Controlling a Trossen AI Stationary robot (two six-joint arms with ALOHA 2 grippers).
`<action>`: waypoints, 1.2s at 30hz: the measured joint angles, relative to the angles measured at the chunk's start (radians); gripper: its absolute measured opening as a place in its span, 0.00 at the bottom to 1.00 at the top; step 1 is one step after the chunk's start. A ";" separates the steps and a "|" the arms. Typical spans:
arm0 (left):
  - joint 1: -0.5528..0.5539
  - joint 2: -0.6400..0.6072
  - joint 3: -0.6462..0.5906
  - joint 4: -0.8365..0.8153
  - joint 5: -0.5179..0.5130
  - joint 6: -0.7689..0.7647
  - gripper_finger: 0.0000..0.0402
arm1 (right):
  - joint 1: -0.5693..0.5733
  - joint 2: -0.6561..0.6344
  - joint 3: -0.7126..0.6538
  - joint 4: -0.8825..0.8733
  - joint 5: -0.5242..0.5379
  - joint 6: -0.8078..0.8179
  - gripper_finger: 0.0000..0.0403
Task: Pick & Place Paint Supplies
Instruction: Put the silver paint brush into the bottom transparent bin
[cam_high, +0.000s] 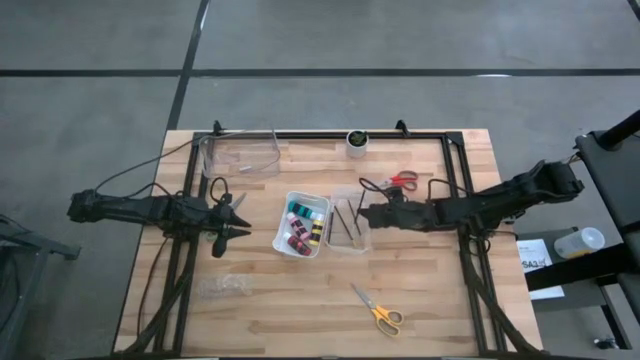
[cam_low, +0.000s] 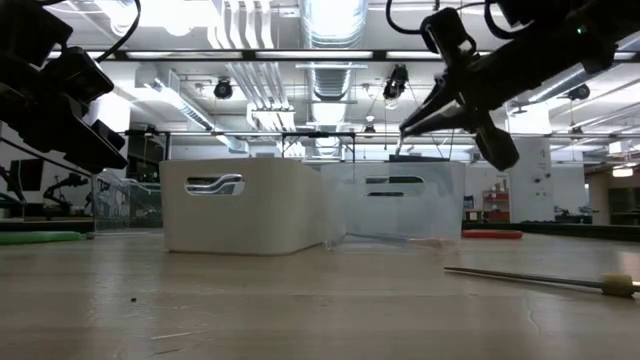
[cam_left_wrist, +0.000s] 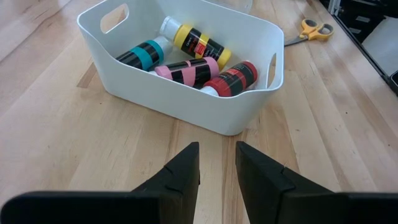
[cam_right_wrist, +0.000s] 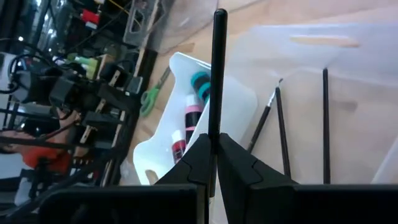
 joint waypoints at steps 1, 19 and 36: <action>0.000 0.000 0.000 0.000 0.000 0.000 0.27 | 0.000 0.006 0.000 0.000 -0.005 0.009 0.03; 0.000 0.000 0.000 0.000 0.000 0.000 0.27 | -0.023 0.110 0.026 -0.054 -0.026 0.081 0.03; 0.000 0.000 0.000 0.000 0.000 0.000 0.27 | -0.050 0.135 0.027 -0.102 -0.135 0.131 0.03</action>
